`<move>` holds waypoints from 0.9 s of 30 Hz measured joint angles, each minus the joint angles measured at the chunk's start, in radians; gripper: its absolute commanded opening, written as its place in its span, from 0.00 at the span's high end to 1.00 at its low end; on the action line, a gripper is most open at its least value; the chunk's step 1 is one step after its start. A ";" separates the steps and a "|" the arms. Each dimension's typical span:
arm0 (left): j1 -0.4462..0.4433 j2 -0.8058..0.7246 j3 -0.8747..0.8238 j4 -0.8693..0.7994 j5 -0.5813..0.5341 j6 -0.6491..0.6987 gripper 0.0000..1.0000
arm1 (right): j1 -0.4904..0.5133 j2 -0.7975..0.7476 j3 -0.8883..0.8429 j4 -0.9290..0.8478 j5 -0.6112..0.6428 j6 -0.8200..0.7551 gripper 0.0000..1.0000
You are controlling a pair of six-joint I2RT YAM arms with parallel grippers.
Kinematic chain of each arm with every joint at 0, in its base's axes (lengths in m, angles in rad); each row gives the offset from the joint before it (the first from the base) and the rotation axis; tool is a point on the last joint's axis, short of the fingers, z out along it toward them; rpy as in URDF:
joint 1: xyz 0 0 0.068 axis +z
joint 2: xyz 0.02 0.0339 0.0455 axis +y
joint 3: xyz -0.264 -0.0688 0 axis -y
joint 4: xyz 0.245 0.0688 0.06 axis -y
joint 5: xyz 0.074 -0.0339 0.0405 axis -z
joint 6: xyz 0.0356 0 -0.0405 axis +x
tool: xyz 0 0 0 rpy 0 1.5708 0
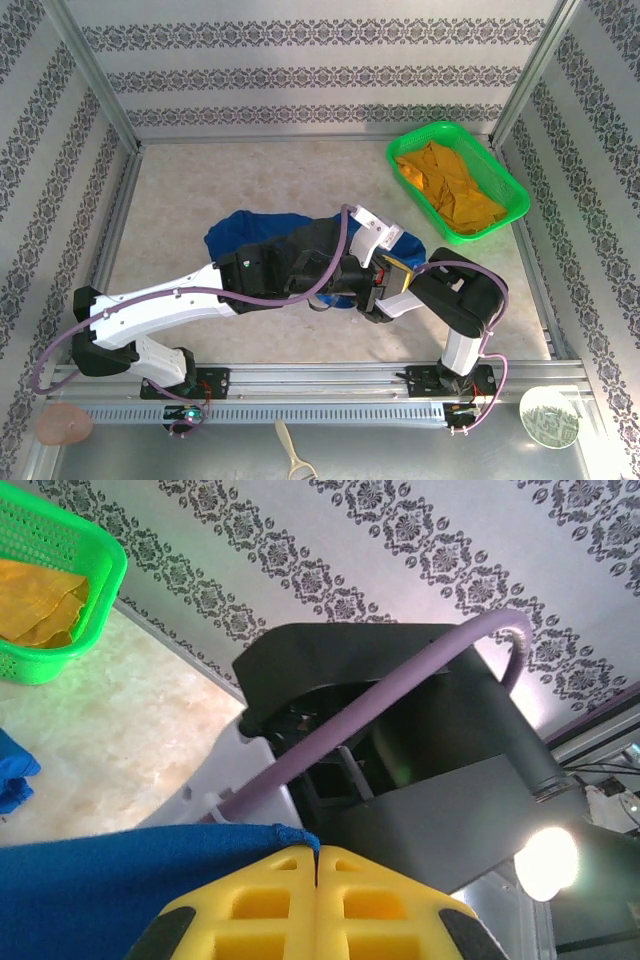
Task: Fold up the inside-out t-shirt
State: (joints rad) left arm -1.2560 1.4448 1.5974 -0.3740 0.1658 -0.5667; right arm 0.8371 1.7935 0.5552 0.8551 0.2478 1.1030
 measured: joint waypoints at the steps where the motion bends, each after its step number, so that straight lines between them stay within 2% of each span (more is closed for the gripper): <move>1: 0.000 0.000 0.000 0.008 -0.005 -0.010 1.00 | -0.019 0.010 0.024 -0.024 -0.001 0.007 0.69; 3: 0.001 0.002 0.000 0.031 -0.017 -0.035 1.00 | -0.053 0.024 0.083 -0.071 -0.002 0.020 0.58; 5: 0.001 0.008 0.000 0.069 -0.024 -0.064 1.00 | -0.072 0.031 0.150 -0.119 -0.005 0.024 0.53; 10: -0.006 0.053 0.024 0.221 0.013 -0.144 1.00 | -0.087 0.063 0.284 -0.166 -0.018 0.025 0.51; 14: -0.010 0.012 -0.041 0.252 -0.006 -0.145 1.00 | -0.123 0.062 0.225 -0.138 -0.050 0.042 0.54; 18: -0.043 -0.108 -0.173 0.224 -0.043 -0.133 1.00 | -0.224 0.061 0.114 -0.125 -0.101 0.057 0.56; 22: -0.048 -0.226 -0.256 0.214 -0.086 -0.122 1.00 | -0.292 0.021 0.081 -0.115 -0.134 0.069 0.56; 27: -0.048 -0.284 -0.281 0.220 -0.102 -0.122 1.00 | -0.303 0.009 0.097 -0.157 -0.158 0.078 0.48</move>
State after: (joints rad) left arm -1.3045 1.1606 1.3163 -0.1535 0.0635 -0.6888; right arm 0.5346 1.8027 0.6518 0.6979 0.0902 1.1812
